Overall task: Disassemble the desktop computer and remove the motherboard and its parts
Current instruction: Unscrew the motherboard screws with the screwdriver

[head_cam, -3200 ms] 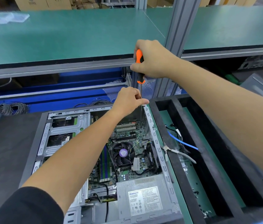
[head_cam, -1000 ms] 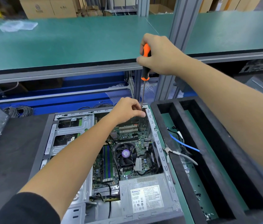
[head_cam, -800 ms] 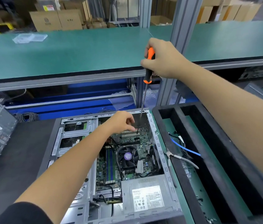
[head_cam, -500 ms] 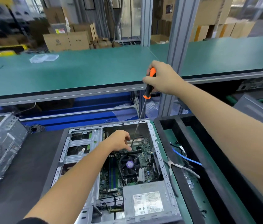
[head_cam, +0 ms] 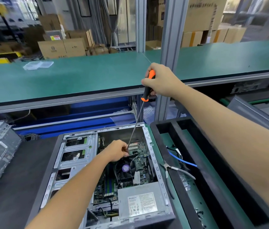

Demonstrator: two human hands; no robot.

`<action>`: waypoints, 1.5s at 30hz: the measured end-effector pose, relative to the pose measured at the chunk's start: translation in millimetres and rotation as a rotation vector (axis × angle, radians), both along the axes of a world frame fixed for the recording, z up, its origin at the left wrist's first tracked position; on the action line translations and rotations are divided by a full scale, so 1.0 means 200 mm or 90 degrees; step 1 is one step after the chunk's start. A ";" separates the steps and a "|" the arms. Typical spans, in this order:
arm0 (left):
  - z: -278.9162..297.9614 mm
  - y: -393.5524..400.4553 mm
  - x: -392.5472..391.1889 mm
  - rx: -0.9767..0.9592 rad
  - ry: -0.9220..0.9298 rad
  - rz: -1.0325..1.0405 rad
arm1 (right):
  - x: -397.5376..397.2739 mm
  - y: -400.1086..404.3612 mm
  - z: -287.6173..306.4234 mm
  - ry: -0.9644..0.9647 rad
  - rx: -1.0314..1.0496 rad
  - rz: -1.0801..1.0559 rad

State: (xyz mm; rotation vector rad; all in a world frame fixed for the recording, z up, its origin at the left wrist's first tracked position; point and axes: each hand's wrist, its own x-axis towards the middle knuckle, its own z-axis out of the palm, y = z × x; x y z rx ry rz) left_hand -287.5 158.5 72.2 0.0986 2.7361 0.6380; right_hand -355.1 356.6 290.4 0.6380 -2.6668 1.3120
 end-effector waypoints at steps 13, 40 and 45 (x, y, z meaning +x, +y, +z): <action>0.22 0.19 -0.01 0.037 0.094 -0.044 | 0.09 0.10 0.08 0.011 -0.160 -0.023; -0.01 1.39 0.10 0.085 -0.214 -0.211 | 0.13 0.86 -0.27 -0.081 0.053 0.133; 0.09 1.36 0.05 0.095 -0.184 -0.213 | 0.11 0.85 -0.19 -0.078 0.019 0.117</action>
